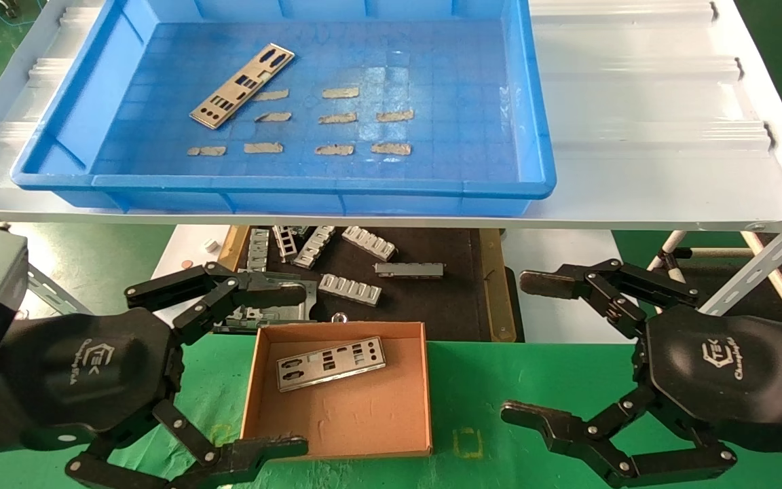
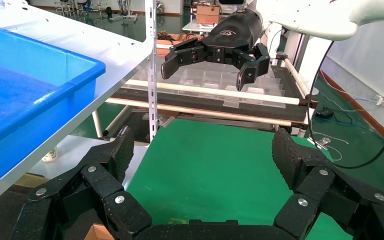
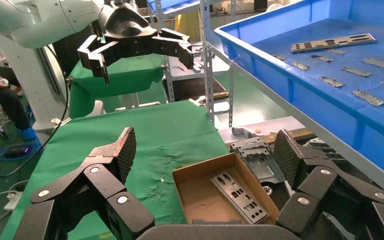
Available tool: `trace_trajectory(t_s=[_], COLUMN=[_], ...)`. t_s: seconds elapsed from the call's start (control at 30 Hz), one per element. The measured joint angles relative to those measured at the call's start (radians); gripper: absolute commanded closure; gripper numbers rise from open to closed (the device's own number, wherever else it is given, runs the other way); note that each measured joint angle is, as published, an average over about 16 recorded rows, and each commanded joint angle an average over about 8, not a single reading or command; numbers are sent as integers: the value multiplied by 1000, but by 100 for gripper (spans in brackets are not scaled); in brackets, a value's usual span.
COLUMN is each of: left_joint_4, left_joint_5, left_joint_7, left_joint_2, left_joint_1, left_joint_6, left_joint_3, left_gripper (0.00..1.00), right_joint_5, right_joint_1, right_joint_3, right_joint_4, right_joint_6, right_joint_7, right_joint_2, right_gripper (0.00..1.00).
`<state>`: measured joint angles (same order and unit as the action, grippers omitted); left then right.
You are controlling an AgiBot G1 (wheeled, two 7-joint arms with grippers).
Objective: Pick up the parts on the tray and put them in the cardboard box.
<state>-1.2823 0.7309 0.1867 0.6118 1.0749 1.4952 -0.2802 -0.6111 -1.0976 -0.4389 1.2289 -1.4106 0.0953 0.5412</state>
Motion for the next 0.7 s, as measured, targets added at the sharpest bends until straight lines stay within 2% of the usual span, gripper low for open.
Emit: trace_trajectory(t_s=[0.7], left_joint_4=[0], left_joint_5=[0], left_joint_7=[-1], left_joint_2=[2], left_joint_1=[0], left_joint_6=[-4], left_joint_3=[1], left_gripper=[0], right_joint_5=[0], right_joint_1=[0], right_joint_3=[0], right_joint_4=[0], right_joint_6=[0], right_joint_7=[0], right_joint_2=[0], right_gripper=[0])
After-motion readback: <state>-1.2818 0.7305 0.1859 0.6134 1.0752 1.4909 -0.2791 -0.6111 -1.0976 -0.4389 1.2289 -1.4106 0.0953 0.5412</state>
